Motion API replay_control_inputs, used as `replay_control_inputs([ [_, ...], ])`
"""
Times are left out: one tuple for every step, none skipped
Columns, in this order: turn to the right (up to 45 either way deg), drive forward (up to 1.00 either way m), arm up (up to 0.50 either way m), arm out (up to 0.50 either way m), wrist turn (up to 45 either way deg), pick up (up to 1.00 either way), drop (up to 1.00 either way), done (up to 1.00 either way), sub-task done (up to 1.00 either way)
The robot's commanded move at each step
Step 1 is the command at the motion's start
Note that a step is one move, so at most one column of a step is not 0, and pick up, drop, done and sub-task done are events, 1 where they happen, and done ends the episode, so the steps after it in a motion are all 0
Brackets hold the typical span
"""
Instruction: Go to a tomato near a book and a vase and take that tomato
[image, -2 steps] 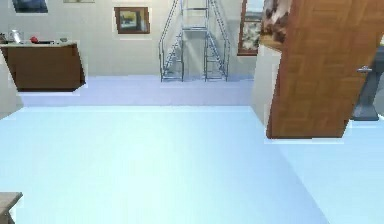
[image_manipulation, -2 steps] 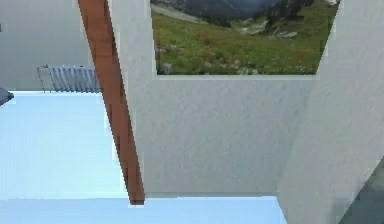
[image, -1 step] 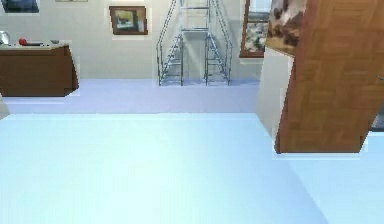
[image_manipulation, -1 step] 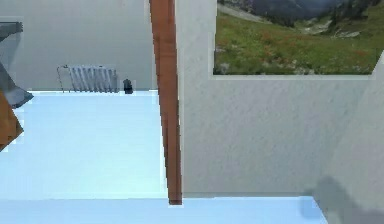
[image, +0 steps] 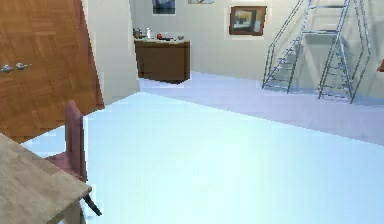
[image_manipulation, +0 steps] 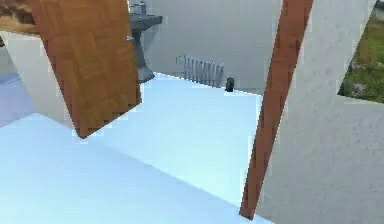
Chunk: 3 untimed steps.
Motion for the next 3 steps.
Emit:
replay_control_inputs([
  [0.0, 1.0, 0.0, 0.0, 0.0, 0.0, 0.0, 0.0, 0.0],
  [0.0, 1.0, 0.0, 0.0, 0.0, 0.0, 0.0, 0.0, 0.0],
  [0.0, 1.0, 0.0, 0.0, 0.0, 0.0, 0.0, 0.0, 0.0],
])
